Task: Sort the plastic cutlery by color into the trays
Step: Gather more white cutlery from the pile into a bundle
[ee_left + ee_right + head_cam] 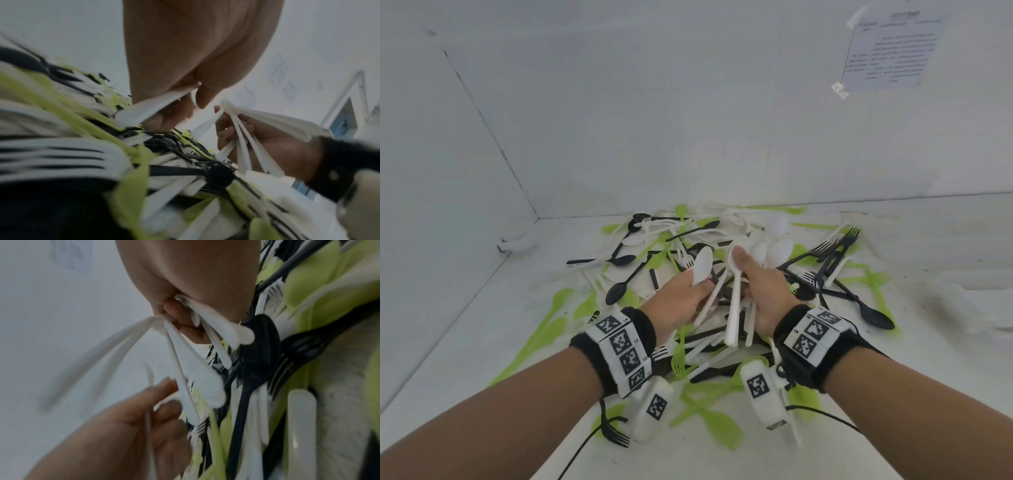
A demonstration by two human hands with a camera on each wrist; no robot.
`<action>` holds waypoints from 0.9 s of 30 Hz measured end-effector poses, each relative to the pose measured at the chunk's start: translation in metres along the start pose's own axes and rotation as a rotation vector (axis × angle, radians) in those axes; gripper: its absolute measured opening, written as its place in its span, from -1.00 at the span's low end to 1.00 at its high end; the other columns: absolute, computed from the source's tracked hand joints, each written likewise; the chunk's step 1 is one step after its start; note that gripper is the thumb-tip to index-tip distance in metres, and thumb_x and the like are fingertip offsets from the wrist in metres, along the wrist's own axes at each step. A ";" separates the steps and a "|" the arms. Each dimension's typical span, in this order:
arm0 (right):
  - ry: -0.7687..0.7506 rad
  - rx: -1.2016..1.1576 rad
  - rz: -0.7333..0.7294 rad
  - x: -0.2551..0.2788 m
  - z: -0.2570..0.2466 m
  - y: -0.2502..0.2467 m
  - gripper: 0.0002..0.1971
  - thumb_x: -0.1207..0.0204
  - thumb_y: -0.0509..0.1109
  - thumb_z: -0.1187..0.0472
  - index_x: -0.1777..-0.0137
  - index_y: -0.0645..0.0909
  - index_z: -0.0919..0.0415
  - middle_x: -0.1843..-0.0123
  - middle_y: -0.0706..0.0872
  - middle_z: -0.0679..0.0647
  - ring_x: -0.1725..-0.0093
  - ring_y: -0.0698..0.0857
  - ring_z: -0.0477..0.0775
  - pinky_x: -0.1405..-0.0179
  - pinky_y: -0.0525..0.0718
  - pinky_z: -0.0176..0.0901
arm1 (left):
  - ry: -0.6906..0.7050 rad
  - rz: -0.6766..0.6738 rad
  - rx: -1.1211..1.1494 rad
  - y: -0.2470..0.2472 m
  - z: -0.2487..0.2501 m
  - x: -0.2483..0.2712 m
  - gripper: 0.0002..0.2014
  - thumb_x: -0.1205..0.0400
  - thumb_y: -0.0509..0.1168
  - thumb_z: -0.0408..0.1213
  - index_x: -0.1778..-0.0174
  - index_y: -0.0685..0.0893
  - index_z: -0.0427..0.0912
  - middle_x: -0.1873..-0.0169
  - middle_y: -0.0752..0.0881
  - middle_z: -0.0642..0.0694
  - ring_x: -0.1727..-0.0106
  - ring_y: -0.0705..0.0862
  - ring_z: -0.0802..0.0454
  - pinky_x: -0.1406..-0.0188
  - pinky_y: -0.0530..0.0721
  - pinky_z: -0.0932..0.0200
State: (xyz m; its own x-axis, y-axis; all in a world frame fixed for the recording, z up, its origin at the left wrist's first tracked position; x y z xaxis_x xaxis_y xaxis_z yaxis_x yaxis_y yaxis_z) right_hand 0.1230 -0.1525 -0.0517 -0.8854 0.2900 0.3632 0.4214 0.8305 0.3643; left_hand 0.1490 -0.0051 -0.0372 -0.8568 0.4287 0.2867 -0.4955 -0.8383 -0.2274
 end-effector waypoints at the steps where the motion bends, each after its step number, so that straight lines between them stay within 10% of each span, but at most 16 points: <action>1: -0.009 0.011 0.032 -0.003 -0.003 -0.005 -0.54 -0.45 0.65 -0.13 -0.08 0.78 0.28 0.11 0.76 0.27 0.16 0.69 0.30 -0.06 0.76 0.41 | -0.013 0.054 -0.063 -0.008 -0.002 0.001 -0.75 -0.81 0.18 -0.09 -0.24 0.60 -0.17 0.22 0.66 -0.06 0.29 0.60 0.03 0.28 0.60 0.17; 6: -0.045 0.042 0.045 -0.010 -0.009 -0.012 -0.56 -0.42 0.67 -0.11 -0.04 0.78 0.27 0.05 0.63 0.24 0.10 0.52 0.24 0.04 0.64 0.20 | -0.184 0.116 0.117 -0.025 -0.008 -0.003 -0.47 -0.75 0.07 0.22 -0.41 0.49 -0.13 0.03 0.22 0.15 0.37 0.62 0.02 0.31 0.53 0.19; 11: -0.047 0.054 -0.010 -0.004 -0.004 0.000 -0.63 -0.52 0.61 -0.03 -0.02 0.75 0.31 0.34 0.64 0.13 0.36 0.51 0.10 0.14 0.61 0.11 | -0.182 0.184 0.158 -0.030 0.002 -0.017 -0.60 -0.76 0.11 0.12 -0.26 0.61 -0.09 0.27 0.38 -0.01 0.43 0.31 0.11 0.45 0.29 0.22; 17: -0.140 0.020 -0.026 0.003 -0.011 0.008 -0.67 -0.58 0.57 0.06 -0.16 0.76 0.32 0.09 0.81 0.30 0.19 0.77 0.28 -0.01 0.77 0.27 | 0.023 0.102 0.140 0.002 0.022 -0.021 -0.85 -0.69 0.36 -0.19 -0.16 0.67 0.06 -0.22 0.74 -0.21 -0.26 0.70 -0.22 -0.27 0.68 -0.21; 27: -0.289 -0.034 0.028 0.008 -0.016 0.005 -0.77 -0.58 0.57 0.12 -0.16 0.78 0.21 -0.01 0.88 0.19 -0.03 0.87 0.26 -0.15 0.79 0.38 | 0.062 0.020 0.445 0.017 0.031 -0.012 -0.79 -0.74 0.33 -0.30 -0.27 0.65 -0.26 -0.11 0.77 -0.37 -0.06 0.76 -0.20 -0.29 0.72 -0.28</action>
State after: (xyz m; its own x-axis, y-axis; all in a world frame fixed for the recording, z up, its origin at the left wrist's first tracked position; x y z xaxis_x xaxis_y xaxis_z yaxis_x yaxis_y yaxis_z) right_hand 0.1210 -0.1540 -0.0335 -0.8906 0.4398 0.1154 0.4481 0.8054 0.3880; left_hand 0.1554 -0.0346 -0.0158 -0.8791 0.4191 0.2269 -0.3810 -0.9040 0.1939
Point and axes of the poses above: each hand's wrist, its own x-axis away from the middle knuckle, its own y-axis out of the palm, z = x × y, the point moved 8 cm from there along -x, towards the middle knuckle
